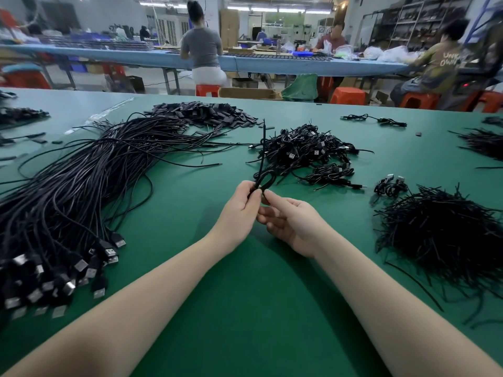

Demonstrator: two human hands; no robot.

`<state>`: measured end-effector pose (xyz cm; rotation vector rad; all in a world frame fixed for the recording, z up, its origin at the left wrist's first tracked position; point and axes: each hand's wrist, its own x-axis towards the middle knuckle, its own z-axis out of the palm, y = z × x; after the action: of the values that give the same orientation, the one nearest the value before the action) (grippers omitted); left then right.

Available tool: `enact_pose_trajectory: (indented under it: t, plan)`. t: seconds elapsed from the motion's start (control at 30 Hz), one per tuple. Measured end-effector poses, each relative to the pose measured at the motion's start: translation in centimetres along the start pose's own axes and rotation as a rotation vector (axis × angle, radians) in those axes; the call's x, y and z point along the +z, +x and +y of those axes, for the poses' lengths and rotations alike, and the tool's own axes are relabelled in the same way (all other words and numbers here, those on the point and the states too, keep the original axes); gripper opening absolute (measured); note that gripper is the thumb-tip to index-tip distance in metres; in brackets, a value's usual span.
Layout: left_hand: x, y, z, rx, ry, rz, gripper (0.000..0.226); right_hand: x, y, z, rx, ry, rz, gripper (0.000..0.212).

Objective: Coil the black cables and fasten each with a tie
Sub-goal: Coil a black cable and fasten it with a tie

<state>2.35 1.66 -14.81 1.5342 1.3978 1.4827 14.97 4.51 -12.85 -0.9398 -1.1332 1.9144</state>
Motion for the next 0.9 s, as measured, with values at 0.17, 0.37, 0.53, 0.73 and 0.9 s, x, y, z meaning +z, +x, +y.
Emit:
enact_pose_trajectory:
  t: [0.17, 0.37, 0.53, 0.73, 0.9]
  plan:
    - [-0.1, -0.3, 0.1, 0.015, -0.018, -0.075, 0.014, -0.3, -0.1, -0.2, 0.051, 0.015, -0.016, 0.014]
    - [-0.3, 0.0, -0.6, -0.006, -0.004, -0.097, 0.017, -0.9, -0.1, -0.8, 0.132, 0.020, -0.077, 0.012]
    - [-0.4, 0.1, -0.9, -0.043, -0.021, -0.100, 0.013, -1.2, 0.0, -0.8, -0.056, -0.154, 0.019, 0.006]
    - [-0.5, 0.1, -0.9, -0.038, -0.029, -0.111, 0.013, -1.1, 0.2, -0.7, -0.100, -0.212, 0.060, 0.008]
    - [-0.4, 0.2, -0.8, -0.050, -0.018, -0.128, 0.016, -1.9, 0.4, -0.5, -0.073, -0.167, -0.018, 0.007]
